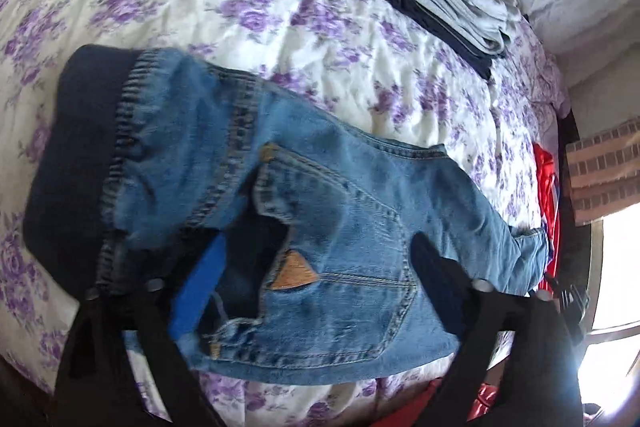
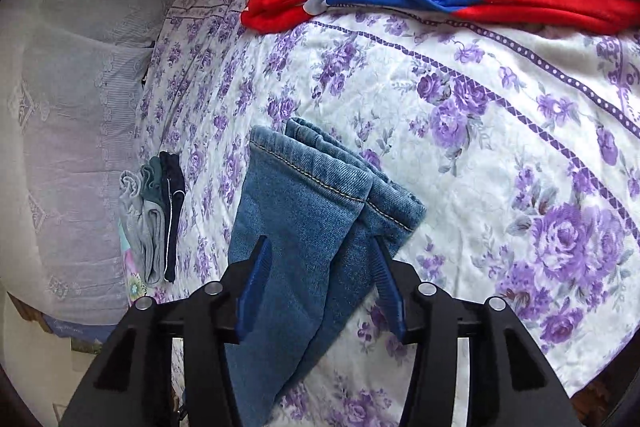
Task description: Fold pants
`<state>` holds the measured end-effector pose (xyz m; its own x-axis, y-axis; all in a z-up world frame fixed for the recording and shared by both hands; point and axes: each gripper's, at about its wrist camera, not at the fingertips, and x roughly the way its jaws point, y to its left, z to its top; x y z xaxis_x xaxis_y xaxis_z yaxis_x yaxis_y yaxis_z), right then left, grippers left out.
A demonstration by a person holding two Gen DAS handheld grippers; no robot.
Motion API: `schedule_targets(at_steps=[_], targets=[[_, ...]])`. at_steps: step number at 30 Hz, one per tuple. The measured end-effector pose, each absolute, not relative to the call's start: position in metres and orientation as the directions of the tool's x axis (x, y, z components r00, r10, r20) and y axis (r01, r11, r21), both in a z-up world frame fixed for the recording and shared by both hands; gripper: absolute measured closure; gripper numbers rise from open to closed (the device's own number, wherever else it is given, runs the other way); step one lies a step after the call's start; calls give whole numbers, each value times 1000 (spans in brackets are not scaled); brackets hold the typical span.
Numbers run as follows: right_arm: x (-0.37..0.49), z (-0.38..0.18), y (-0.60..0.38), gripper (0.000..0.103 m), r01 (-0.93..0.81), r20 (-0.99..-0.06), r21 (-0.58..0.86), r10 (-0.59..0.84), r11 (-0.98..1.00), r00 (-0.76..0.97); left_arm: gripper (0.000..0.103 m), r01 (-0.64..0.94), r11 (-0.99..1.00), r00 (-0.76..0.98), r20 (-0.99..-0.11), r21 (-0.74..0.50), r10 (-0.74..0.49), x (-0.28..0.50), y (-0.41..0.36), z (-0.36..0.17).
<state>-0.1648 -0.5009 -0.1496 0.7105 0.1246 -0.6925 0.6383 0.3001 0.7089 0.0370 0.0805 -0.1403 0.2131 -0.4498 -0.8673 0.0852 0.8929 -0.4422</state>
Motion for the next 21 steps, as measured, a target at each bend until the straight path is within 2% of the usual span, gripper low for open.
schedule_targets(at_steps=[1, 2, 3, 4, 7, 10, 12, 14, 15, 17, 21], targets=[[-160, -148, -501, 55, 638, -697, 702, 116, 317, 708, 5, 95, 903, 210, -878, -420, -430, 38, 75, -141], [-160, -141, -500, 82, 625, -688, 703, 103, 340, 718, 5, 107, 919, 207, -896, -379, -393, 38, 69, -141], [-160, -129, -496, 93, 590, -663, 714, 96, 377, 742, 5, 121, 933, 200, -912, -339, -358, 38, 63, -141], [-163, -113, -495, 97, 561, -644, 714, 80, 420, 760, 5, 130, 940, 196, -921, -315, -335, 38, 60, -142], [-178, -96, -498, 98, 586, -675, 654, 20, 479, 737, 5, 137, 950, 195, -933, -280, -304, 38, 56, -143], [-200, -147, -509, 97, 691, -769, 600, 54, 404, 636, 4, 133, 952, 201, -933, -275, -297, 38, 54, -145], [-213, -161, -511, 97, 684, -741, 651, 81, 329, 667, 4, 141, 954, 200, -936, -265, -289, 39, 52, -145], [-223, -152, -517, 80, 692, -729, 663, 36, 287, 683, 4, 151, 954, 194, -938, -260, -286, 38, 51, -145], [-229, -140, -522, 78, 719, -741, 634, -44, 286, 671, 4, 151, 953, 191, -938, -263, -289, 38, 51, -144], [-226, -113, -526, 77, 723, -731, 595, -135, 352, 668, 5, 141, 950, 187, -935, -277, -300, 39, 52, -142], [-154, -73, -479, 77, 526, -703, 566, 37, 635, 710, 5, 81, 923, 214, -898, -375, -384, 37, 66, -129]])
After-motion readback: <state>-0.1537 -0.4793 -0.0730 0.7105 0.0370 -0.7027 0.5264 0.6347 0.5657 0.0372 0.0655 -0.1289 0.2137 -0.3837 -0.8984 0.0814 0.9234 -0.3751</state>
